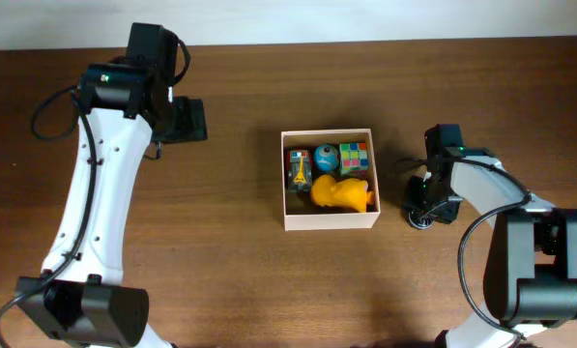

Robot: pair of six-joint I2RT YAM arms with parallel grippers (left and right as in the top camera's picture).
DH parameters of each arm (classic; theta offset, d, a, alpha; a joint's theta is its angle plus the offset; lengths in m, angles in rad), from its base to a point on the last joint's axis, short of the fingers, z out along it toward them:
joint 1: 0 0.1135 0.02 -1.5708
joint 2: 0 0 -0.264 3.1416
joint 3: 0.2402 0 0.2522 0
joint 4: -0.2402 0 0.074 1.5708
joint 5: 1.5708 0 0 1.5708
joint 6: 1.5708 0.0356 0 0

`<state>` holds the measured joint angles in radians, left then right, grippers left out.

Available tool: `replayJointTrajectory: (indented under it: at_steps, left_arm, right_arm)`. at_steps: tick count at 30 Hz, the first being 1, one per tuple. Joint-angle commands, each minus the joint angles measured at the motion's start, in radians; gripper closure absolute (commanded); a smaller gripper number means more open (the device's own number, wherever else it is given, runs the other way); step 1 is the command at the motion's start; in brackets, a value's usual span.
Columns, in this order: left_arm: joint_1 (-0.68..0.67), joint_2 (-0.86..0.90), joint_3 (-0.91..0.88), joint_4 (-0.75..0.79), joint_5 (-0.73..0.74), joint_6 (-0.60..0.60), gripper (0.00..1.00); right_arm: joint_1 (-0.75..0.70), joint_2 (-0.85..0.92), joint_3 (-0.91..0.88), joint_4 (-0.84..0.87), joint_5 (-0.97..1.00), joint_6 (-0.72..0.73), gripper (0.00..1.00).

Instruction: Pack container

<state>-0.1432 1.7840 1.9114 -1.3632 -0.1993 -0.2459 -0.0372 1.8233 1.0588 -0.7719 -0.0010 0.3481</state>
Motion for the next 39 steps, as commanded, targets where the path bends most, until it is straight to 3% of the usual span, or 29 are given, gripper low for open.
replayJointTrajectory:
  at_steps: [1, 14, 18, 21, 25, 37, 39]
  left_arm:
    - [0.002, -0.023, 0.016, 0.0, -0.007, 0.016, 0.01]
    - [0.002, -0.023, 0.017, 0.0, -0.007, 0.016, 0.01]
    - [0.002, -0.023, 0.017, 0.0, -0.007, 0.016, 0.01]
    - [0.002, -0.023, 0.016, 0.0, -0.007, 0.016, 0.01]
    - [0.002, -0.023, 0.016, 0.0, -0.007, 0.016, 0.01]
    - [0.002, -0.023, 0.017, 0.0, -0.007, 0.016, 0.01]
    - [0.002, -0.023, 0.017, 0.0, -0.007, 0.016, 0.01]
  right_arm:
    - [-0.004, 0.007, -0.023, 0.016, -0.021, 0.009, 0.46]
    - [0.003, -0.289, 0.146, -0.142, -0.055, -0.003, 0.5]
    - [0.005, -0.358, 0.149, -0.171, -0.037, -0.003, 0.38]
    - [0.002, -0.348, 0.122, -0.174, -0.01, -0.002, 0.27]
    - [0.002, -0.294, 0.037, -0.118, -0.01, 0.002, 0.22]
    - [0.002, -0.081, -0.033, -0.028, -0.032, 0.009, 0.24]
    - [0.002, -0.068, -0.034, -0.024, -0.032, 0.009, 0.29]
